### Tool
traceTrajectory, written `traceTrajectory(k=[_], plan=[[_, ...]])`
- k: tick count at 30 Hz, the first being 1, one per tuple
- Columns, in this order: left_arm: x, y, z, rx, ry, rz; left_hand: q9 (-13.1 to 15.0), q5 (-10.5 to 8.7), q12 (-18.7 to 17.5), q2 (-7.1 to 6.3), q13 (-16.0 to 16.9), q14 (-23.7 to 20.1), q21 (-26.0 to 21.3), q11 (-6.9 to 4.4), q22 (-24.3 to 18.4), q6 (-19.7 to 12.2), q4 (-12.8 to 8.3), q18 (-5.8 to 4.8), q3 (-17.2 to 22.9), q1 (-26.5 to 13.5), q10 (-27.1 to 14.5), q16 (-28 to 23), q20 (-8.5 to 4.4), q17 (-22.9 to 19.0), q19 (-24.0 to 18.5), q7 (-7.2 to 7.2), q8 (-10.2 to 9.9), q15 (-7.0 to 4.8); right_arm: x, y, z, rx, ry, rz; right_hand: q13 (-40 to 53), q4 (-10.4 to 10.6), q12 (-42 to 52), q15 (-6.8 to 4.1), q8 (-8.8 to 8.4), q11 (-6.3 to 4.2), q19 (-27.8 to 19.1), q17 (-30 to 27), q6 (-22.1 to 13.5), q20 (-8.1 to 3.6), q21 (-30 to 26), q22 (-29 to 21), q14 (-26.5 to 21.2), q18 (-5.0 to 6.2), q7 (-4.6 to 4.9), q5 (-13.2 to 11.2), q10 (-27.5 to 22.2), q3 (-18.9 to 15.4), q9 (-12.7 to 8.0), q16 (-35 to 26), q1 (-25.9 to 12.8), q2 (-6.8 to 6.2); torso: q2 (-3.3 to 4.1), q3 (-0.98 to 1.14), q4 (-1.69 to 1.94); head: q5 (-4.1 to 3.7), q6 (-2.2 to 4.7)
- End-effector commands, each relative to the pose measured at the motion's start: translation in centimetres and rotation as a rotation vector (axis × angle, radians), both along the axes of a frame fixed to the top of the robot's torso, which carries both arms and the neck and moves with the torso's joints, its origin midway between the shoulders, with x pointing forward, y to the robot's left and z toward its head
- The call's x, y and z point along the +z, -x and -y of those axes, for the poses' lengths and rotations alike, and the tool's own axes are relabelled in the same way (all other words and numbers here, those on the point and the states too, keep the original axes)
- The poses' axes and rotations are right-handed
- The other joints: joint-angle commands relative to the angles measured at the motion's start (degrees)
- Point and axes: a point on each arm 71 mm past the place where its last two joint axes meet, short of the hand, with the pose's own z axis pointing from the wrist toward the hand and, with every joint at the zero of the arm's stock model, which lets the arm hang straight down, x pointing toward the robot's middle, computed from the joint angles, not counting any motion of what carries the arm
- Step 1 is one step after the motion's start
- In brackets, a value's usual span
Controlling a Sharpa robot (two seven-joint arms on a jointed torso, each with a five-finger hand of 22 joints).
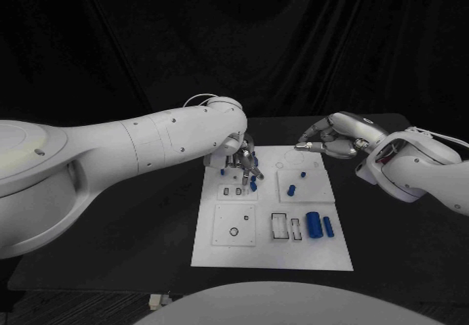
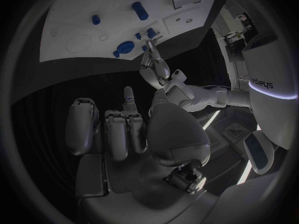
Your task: Assemble the parts on the task board
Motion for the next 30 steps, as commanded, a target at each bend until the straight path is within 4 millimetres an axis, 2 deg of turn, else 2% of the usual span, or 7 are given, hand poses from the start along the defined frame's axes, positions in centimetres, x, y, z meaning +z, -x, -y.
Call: traceTrajectory(k=[1, 30], plan=[[-0.2, 0.1, 0.2, -0.004, 0.007, -0.014, -0.01, 0.37, 0.20, 0.12, 15.04, 5.96, -0.14, -0.34, 13.68, 0.19, -0.37, -0.39, 0.14, 0.69, 5.87, 0.15, -0.26, 15.09, 4.74, -0.15, -0.43, -0.38, -0.1, 0.0, 0.1, -0.012, 0.006, -0.010, 15.09, 0.04, 0.20, 0.47, -0.40, 0.45, -0.47, 15.09, 0.45, 0.18, -0.29, 10.72, 5.95, -0.25, 0.09, 0.29, 5.87, -0.39, -0.06, 0.17, 0.54, 0.14, 0.01, 0.01, -0.01, 0.05, -0.01], [-1.4, 0.6, 0.7, -0.011, 0.010, -0.038, -0.11, 0.63, 0.20, 0.00, 15.04, 5.96, -0.64, -0.39, 12.87, 0.34, -1.92, -0.16, 1.67, 1.64, 5.87, 0.15, -0.38, 15.09, 4.01, -0.18, -1.24, -0.45, -0.2, -0.1, 0.1, -0.013, 0.011, -0.017, 15.09, 0.07, 0.20, 0.49, -0.45, 0.48, -0.70, 15.09, 0.47, 0.21, -0.74, 10.58, 5.95, -0.15, 0.12, 0.31, 5.87, -0.50, -0.07, 0.17, 0.65, 0.17, -0.03, 0.01, -0.01, 0.20, -0.01]])
